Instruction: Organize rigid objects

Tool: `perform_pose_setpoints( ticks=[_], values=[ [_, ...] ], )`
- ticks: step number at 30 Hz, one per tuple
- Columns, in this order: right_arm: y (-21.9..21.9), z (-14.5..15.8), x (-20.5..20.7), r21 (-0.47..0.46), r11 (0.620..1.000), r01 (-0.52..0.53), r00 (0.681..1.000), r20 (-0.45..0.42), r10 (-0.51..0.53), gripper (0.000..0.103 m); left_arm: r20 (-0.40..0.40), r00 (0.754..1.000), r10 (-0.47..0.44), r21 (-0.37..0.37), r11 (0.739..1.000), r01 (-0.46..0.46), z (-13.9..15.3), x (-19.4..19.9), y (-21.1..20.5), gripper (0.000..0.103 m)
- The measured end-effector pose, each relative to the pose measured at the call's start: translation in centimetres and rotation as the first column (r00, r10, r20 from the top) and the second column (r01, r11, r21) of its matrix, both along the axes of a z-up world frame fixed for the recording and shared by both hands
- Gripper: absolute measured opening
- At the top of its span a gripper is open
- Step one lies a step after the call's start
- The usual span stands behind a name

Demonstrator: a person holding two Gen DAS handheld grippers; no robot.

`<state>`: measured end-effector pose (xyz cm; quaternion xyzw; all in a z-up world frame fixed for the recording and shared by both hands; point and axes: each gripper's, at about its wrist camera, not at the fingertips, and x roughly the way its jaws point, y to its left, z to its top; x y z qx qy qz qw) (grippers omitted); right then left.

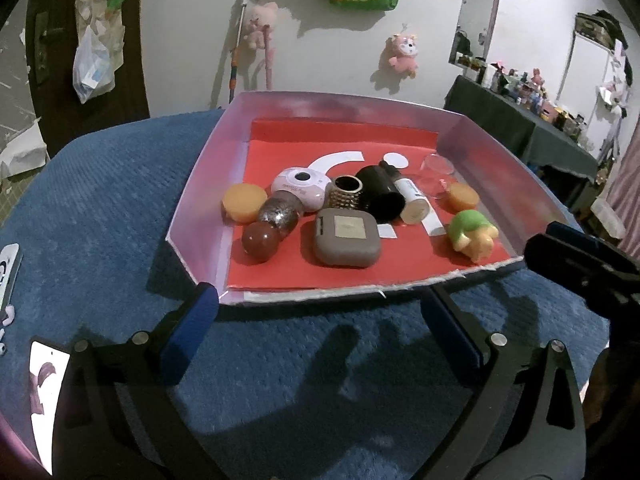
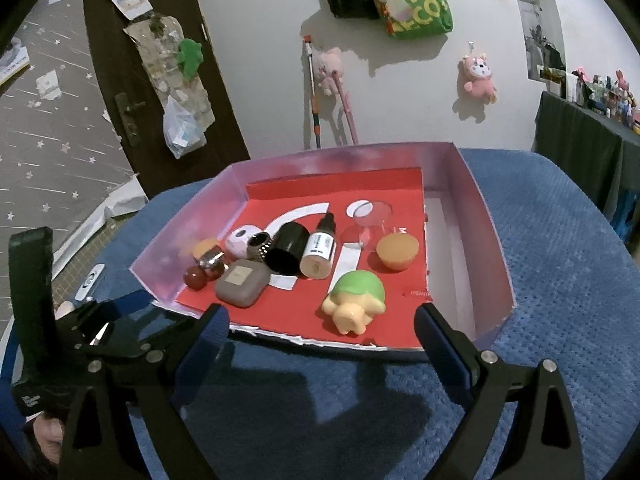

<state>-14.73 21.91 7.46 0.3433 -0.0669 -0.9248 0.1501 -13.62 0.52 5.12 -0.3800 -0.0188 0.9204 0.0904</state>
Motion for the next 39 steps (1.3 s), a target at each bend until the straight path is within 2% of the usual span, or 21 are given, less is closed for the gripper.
perform_pose_setpoints(
  ticks=[2,8,18,27,39],
  values=[
    [0.2,0.4,0.6,-0.01,1.0,-0.003,1.0,-0.007,0.003,0.103,-0.003,1.0,0.0,-0.005,1.0,0.0,0.1,0.6,-0.2,0.103],
    [0.3,0.6,2.6,-0.004,1.0,-0.009,1.0,-0.001,0.009,0.103,0.01,1.0,-0.017,0.002,1.0,0.017,0.0,2.4,-0.2,0.103],
    [0.1,-1.5,4.9,0.054,0.999,-0.001,0.999,0.048,-0.001,0.103,0.061,0.998,-0.024,-0.008,1.0,0.025,-1.6,4.9,-0.1,0.103],
    [0.2,-2.8,5.8,0.086,0.996,0.003,0.996,0.087,-0.011,0.103,0.1,0.995,-0.016,0.015,1.0,0.015,-2.9,5.3,-0.6,0.103],
    [0.2,-3.9,5.9,0.11,0.994,0.022,0.992,0.12,-0.035,0.103,0.102,0.995,-0.001,-0.031,1.0,0.004,-3.5,5.4,-0.1,0.103]
  ],
)
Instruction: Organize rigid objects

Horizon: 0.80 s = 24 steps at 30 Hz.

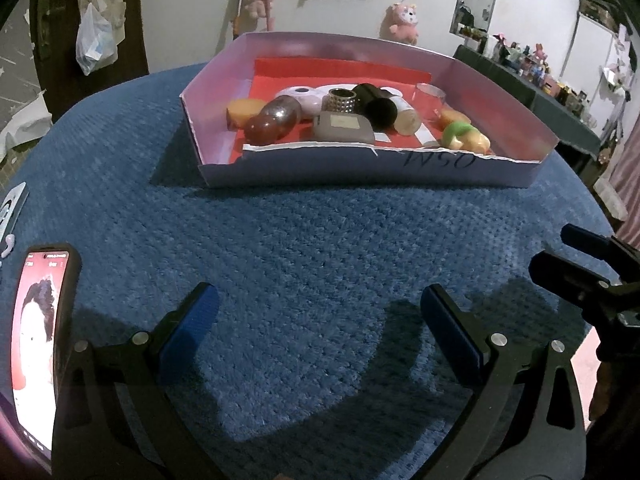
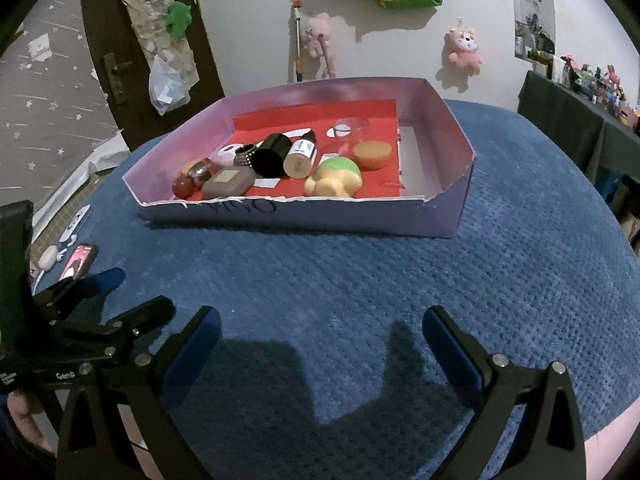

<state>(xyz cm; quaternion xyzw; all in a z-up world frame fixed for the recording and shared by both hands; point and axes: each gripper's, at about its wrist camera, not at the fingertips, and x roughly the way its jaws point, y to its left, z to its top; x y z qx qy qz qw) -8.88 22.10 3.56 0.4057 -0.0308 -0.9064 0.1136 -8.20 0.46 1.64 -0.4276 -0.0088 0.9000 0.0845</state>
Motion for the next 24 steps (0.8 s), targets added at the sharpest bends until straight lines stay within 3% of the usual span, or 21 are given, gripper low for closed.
perform_pose_setpoints(
  ticks=[11,24],
  values=[
    [-0.1,-1.1,-0.3,0.025,1.0,0.002,1.0,0.021,-0.002,0.103,-0.018,1.0,-0.002,-0.068,0.998,0.0,-0.4,0.2,0.8,0.103],
    [0.0,-1.9,-0.2,0.074,0.997,-0.005,1.0,0.022,0.004,0.103,-0.032,0.999,-0.004,-0.065,0.998,0.002,-0.5,0.3,0.7,0.103]
  ],
)
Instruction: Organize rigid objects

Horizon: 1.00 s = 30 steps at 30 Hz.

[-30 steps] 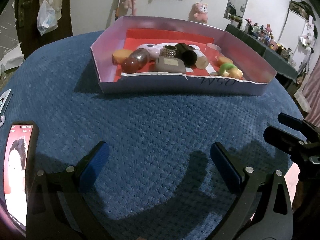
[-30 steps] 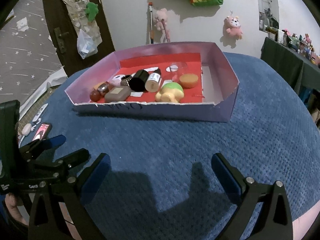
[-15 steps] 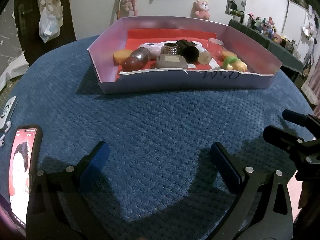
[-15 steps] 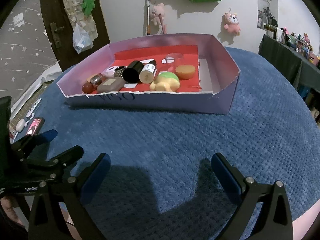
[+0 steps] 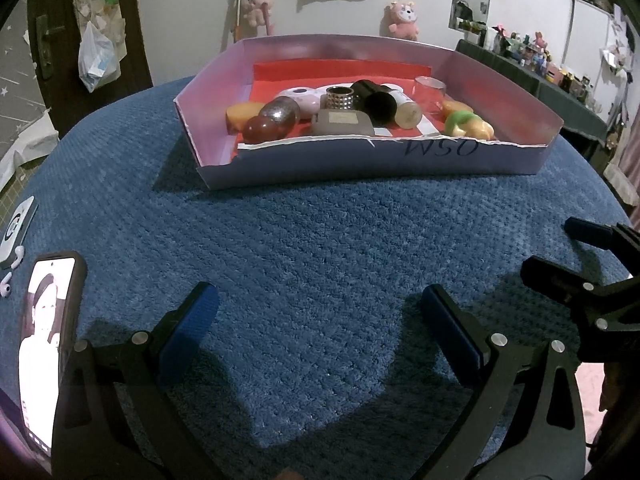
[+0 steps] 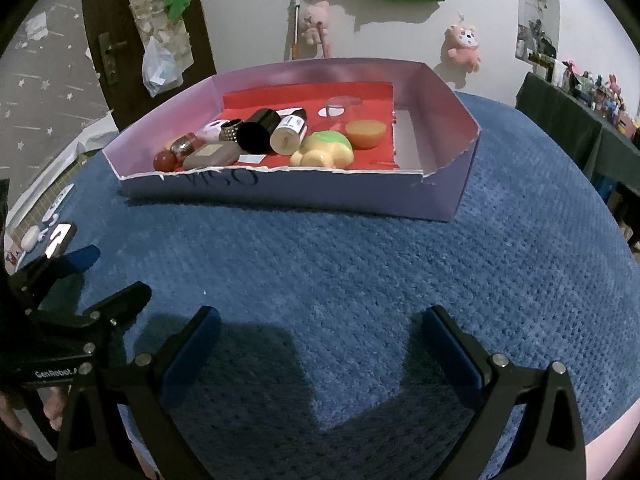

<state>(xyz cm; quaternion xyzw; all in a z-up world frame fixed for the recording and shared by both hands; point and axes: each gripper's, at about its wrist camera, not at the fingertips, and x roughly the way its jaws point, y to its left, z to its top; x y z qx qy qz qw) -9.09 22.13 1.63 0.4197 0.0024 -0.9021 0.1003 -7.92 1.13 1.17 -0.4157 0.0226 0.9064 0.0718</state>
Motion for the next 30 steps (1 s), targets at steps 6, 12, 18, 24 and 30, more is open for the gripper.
perform_pose_setpoints(
  ticks=[6,12,18,24,30],
  values=[
    [-0.26,-0.25,0.33,0.029,1.0,-0.01,1.0,-0.01,0.01,0.103,-0.028,1.0,-0.003,0.002,1.0,0.003,-0.11,0.22,-0.12,0.103],
    [-0.52,-0.43,0.63,0.054,0.998,-0.017,1.0,-0.02,0.018,0.103,-0.044,0.999,-0.007,0.002,1.0,0.007,-0.19,0.27,-0.17,0.103],
    [-0.67,-0.51,0.78,0.068,0.998,-0.013,0.999,-0.029,0.015,0.103,-0.064,0.998,-0.011,0.003,1.0,0.011,-0.28,0.39,-0.22,0.103],
    [-0.85,-0.56,0.81,0.075,0.997,-0.01,0.999,-0.034,0.013,0.103,-0.075,0.997,-0.011,0.004,1.0,0.012,-0.38,0.51,-0.2,0.103],
    [-0.85,-0.58,0.81,0.075,0.997,-0.01,0.999,-0.034,0.013,0.103,-0.081,0.997,-0.011,0.006,1.0,0.011,-0.38,0.61,-0.22,0.103]
  ],
)
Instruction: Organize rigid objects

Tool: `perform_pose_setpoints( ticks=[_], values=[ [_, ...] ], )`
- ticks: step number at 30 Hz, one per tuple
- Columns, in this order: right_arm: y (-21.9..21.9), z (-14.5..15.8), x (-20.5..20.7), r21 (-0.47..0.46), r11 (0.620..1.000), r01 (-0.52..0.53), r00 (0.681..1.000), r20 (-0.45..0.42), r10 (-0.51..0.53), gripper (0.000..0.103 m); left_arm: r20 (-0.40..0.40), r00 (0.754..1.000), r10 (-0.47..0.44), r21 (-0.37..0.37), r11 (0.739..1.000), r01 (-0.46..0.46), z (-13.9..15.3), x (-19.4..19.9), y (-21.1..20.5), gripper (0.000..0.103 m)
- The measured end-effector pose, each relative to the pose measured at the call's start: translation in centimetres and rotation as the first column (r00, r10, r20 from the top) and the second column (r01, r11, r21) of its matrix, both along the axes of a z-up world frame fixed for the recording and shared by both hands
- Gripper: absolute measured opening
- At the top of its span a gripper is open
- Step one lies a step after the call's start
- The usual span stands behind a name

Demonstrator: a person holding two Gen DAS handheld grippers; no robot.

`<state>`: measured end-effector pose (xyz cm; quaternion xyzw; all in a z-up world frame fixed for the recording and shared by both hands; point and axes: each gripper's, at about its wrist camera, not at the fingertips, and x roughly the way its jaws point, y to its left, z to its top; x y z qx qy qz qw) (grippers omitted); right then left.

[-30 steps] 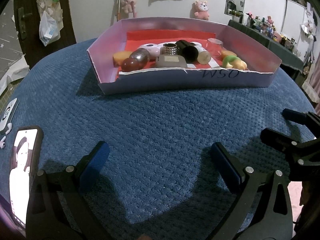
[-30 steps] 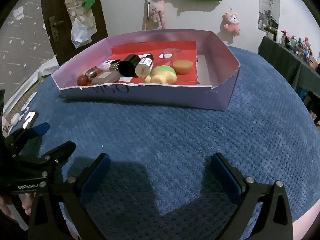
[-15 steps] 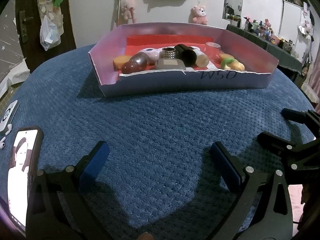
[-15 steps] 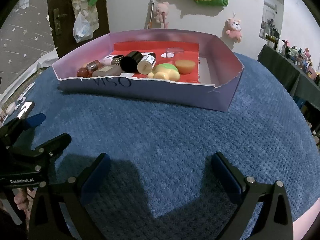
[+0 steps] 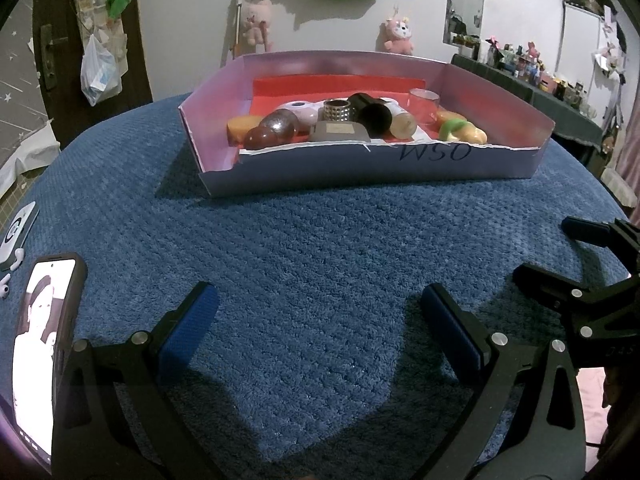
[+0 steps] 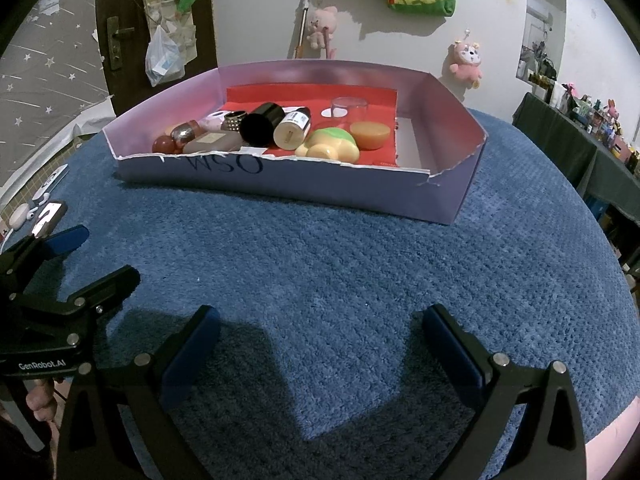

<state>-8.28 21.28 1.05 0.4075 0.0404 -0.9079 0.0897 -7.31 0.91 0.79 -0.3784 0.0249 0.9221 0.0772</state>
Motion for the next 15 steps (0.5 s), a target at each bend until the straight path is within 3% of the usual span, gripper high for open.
perform_pose_setpoints(
  ticks=[15],
  values=[
    [-0.02,-0.02,0.02,0.0,1.0,0.0,1.0,0.0,0.0,0.103,0.006,1.0,0.001,0.0,1.0,-0.001,0.05,0.04,-0.03,0.103]
  ],
)
